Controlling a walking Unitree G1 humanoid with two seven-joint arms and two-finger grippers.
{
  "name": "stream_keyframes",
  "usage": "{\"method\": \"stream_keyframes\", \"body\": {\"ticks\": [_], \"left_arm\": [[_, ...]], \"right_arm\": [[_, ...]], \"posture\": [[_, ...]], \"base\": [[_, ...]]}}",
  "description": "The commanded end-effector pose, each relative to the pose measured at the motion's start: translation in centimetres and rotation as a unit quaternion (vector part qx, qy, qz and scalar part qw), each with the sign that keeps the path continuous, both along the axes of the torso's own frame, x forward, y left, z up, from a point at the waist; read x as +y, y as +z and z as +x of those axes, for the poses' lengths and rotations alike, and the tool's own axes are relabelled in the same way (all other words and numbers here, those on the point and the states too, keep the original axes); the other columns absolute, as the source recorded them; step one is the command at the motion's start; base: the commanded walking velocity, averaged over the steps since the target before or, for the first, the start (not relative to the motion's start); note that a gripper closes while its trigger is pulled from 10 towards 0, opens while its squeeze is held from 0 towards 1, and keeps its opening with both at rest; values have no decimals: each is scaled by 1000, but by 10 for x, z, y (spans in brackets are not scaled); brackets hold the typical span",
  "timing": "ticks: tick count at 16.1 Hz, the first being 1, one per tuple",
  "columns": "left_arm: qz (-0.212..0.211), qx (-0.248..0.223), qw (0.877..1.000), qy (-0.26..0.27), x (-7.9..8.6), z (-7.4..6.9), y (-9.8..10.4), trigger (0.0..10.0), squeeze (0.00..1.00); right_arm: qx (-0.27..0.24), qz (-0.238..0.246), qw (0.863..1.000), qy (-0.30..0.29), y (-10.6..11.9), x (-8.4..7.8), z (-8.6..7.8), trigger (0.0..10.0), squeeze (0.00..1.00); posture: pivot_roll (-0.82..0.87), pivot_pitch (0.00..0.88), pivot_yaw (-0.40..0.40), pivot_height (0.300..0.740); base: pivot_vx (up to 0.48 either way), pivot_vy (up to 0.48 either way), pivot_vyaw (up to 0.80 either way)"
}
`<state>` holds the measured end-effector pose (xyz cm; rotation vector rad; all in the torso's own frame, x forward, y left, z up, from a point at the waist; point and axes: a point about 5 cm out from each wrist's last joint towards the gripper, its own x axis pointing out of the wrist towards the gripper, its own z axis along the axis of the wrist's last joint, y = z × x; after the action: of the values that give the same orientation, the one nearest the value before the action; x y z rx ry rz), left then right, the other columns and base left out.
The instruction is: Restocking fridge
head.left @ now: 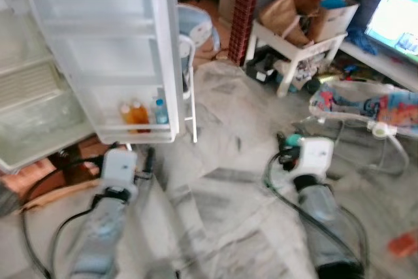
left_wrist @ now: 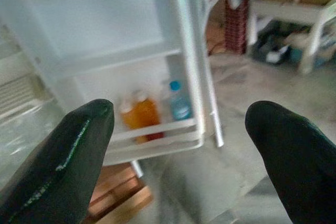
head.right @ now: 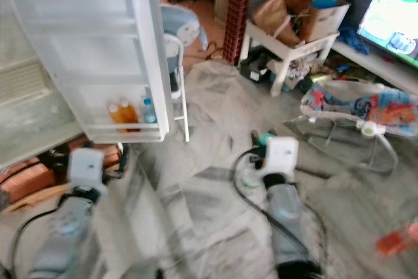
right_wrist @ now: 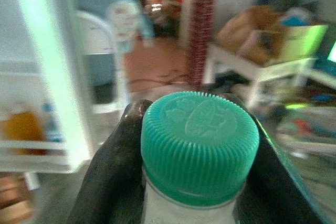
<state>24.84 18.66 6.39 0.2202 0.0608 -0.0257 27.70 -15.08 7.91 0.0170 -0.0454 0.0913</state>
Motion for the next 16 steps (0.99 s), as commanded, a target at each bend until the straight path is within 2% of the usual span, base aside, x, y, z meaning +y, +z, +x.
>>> {"method": "stream_keyframes", "body": {"ticks": [1, 5, 8, 10, 15, 16], "left_arm": [[-2, -5, 1000, -4, -4, 2, 2, 10000, 0], [-3, -4, 1000, -1, -4, 1, 1, 10000, 0], [-15, 15, 1000, 12, -9, -3, -9, 10000, 0], [-14, 14, 1000, 11, -9, -3, -9, 10000, 0], [-20, 13, 1000, 10, -14, -2, -9, 10000, 0], [-21, 15, 1000, 10, -14, -2, -9, 10000, 0]], "right_arm": [[-10, -8, 1000, -9, 4, -8, 0, 10000, 0], [-12, -10, 1000, -5, 3, -7, 0, 10000, 0], [0, -4, 1000, -4, -4, -7, 2, 10000, 0], [1, -3, 1000, -3, -4, -7, 2, 10000, 0], [-1, -10, 1000, 7, -5, -4, 3, 10000, 0], [-3, -9, 1000, 9, -4, -3, 3, 10000, 0]], "posture": [[165, 44, -41, 740], [167, 44, -43, 740], [178, 48, -54, 740], [178, 48, -54, 740], [180, 51, -54, 740], [180, 51, -54, 740]], "base": [[416, 0, 0], [411, 0, 0], [0, 480, 0], [0, 386, 0], [0, 0, 0], [0, 480, 0]]}}
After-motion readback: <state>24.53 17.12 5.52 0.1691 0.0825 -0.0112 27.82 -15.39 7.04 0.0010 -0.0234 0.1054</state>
